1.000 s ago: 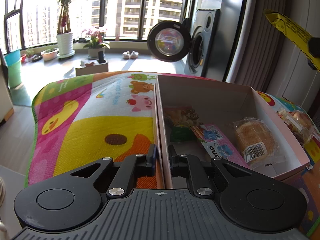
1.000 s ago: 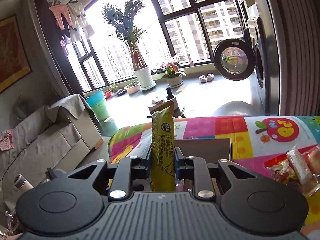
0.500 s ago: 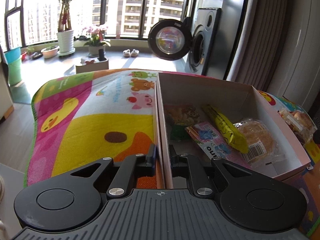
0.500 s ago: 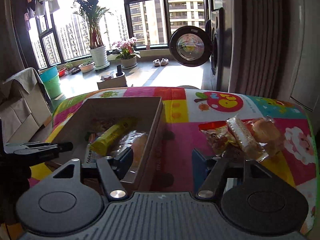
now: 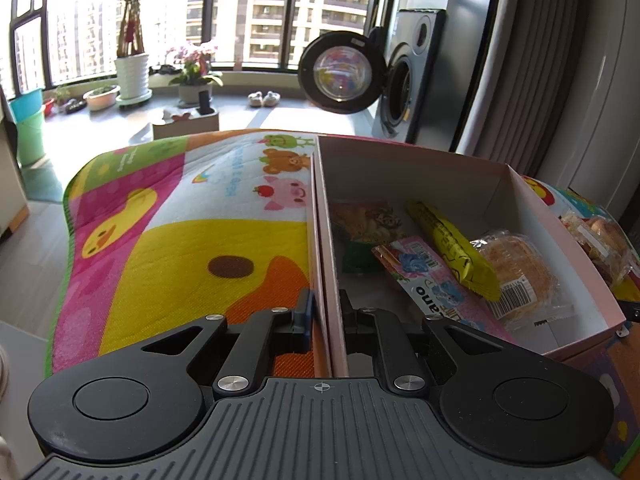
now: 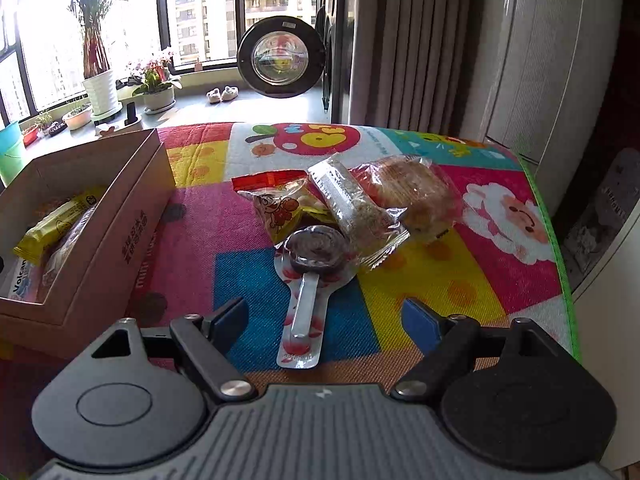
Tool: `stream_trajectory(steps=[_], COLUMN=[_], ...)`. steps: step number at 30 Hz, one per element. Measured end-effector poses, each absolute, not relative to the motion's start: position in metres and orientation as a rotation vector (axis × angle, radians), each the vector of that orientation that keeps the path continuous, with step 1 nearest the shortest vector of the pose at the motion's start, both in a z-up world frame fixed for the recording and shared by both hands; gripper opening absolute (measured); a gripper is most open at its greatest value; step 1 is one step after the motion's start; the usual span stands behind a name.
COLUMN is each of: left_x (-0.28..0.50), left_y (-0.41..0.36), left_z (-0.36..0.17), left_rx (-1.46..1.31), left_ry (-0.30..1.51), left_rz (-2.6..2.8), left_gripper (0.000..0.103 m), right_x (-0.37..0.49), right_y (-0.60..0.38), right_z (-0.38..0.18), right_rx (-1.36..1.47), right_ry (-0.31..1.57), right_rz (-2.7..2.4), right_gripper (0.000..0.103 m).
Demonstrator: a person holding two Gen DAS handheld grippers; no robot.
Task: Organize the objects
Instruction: 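Grasp the bread bun in plastic with the right tool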
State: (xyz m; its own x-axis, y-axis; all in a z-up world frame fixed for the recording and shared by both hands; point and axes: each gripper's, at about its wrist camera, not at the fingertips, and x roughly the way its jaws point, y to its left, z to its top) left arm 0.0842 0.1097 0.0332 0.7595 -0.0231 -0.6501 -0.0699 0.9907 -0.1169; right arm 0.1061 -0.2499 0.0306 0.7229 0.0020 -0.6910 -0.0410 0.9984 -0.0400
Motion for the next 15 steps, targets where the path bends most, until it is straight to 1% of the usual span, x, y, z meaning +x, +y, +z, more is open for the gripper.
stream_trajectory(steps=[6,12,15], left_x=[0.084,0.085,0.085], left_y=[0.111,0.11,0.11], left_z=[0.033,0.032,0.032], left_rx=[-0.137,-0.134,-0.133], left_ry=[0.71,0.712,0.714], left_rz=[0.024,0.027,0.028], left_gripper=[0.013,0.013,0.013], right_x=[0.126,0.163,0.198], right_y=[-0.248,-0.281,-0.297], right_z=[0.04,0.061,0.058], right_rx=[-0.115,0.03,0.041], right_ry=[0.693,0.657,0.701], right_rz=[0.027,-0.044,-0.082], right_gripper=[0.084,0.084,0.084])
